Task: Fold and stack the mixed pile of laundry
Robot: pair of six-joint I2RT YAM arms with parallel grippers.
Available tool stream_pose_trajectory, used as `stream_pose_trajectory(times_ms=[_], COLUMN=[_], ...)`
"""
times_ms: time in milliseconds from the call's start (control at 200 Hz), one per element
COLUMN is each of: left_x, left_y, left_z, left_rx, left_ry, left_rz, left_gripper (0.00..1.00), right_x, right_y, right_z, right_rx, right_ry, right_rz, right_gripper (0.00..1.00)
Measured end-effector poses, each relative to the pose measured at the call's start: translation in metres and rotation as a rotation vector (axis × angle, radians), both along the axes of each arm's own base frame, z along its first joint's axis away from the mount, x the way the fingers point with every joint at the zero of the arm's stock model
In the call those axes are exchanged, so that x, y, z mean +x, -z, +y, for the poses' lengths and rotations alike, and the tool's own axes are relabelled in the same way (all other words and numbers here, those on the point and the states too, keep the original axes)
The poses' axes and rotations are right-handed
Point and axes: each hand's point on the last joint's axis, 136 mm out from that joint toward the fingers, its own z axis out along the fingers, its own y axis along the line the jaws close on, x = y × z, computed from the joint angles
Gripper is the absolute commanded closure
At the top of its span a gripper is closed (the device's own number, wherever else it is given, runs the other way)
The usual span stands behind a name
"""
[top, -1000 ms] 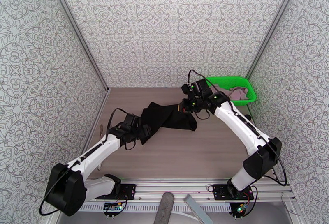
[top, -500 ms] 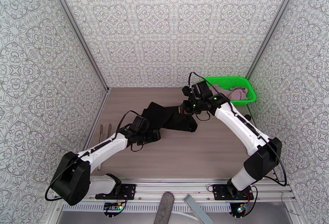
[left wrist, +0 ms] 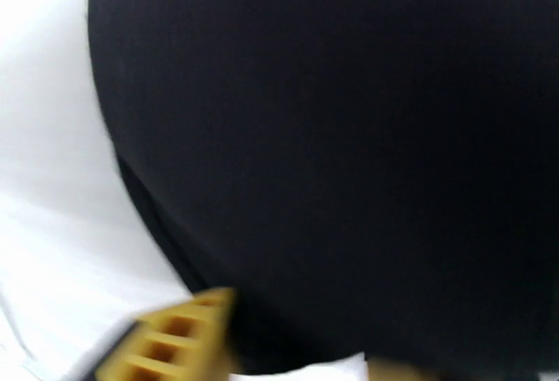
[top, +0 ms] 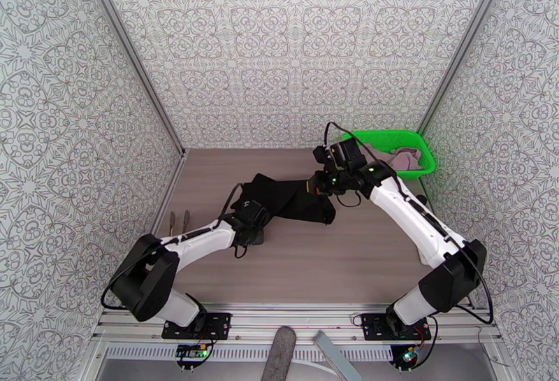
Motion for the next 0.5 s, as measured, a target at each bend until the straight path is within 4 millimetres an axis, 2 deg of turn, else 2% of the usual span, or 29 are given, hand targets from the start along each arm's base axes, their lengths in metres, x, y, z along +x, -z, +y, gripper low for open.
stream_pose_trajectory(times_ms=[145,220,300,370,385,395,425,500], left_x=[0.017,0.022,0.025,0.024,0.024,0.023,0.019,0.010], left_y=[-0.035,-0.072,-0.128,-0.193,-0.201,-0.217,-0.245,-0.296], left_z=[0.011,0.018,0.023,0.030,0.031,0.033,0.038,0.052], left_rx=[0.080,0.094,0.068,0.020,0.014,0.000,-0.020,-0.054], left_ry=[-0.032,-0.039,-0.042,-0.042,-0.042,-0.045,-0.047,-0.050], left_rz=[-0.096,-0.165,-0.270,-0.381,-0.394,-0.425,-0.474,-0.559], left_gripper=[1.00,1.00,1.00,1.00,1.00,1.00,1.00,1.00], right_x=[0.000,-0.002,-0.007,-0.013,-0.014,-0.015,-0.018,-0.024], right_y=[-0.008,-0.012,-0.015,-0.020,-0.021,-0.023,-0.029,-0.046], right_z=[-0.006,-0.010,-0.016,-0.021,-0.021,-0.022,-0.024,-0.029], right_rx=[0.009,0.008,-0.006,-0.024,-0.028,-0.027,-0.032,-0.035], right_ry=[0.011,0.013,0.008,-0.001,-0.003,-0.003,-0.006,-0.015], right_rz=[-0.018,-0.027,-0.034,-0.043,-0.043,-0.045,-0.058,-0.097], right_gripper=[1.00,1.00,1.00,1.00,1.00,1.00,1.00,1.00])
